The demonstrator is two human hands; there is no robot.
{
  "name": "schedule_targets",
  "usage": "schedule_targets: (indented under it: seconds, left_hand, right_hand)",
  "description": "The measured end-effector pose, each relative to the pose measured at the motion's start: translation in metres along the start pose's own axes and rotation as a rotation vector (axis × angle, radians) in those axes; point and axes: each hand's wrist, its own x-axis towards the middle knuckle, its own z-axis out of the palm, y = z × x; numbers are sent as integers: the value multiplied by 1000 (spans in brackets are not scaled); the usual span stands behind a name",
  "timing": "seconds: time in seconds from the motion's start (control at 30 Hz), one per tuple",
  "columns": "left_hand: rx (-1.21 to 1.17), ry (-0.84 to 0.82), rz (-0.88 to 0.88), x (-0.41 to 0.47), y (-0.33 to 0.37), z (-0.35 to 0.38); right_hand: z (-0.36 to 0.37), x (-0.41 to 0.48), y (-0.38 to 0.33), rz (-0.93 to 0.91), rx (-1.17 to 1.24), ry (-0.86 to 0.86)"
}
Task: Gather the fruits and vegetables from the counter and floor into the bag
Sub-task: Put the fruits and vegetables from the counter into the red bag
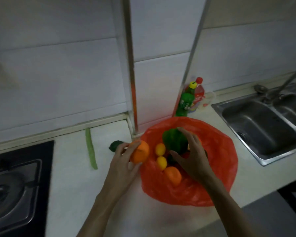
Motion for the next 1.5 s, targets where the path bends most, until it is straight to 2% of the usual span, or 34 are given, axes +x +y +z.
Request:
schedule_targets:
  seconds: [0.4, 0.77, 1.27, 1.5]
  left_hand:
    - [2, -198, 22, 5, 39, 104]
    - [63, -195, -23, 41, 44, 149]
    - [207, -298, -135, 57, 32, 163]
    - [223, -238, -118, 57, 26, 145]
  right_hand:
    - [-57, -56, 89, 222, -39, 53]
    - [-58, -50, 130, 355, -64, 36]
    - [-51, -22, 151, 491, -97, -90]
    - [-59, -26, 149, 491, -147, -98]
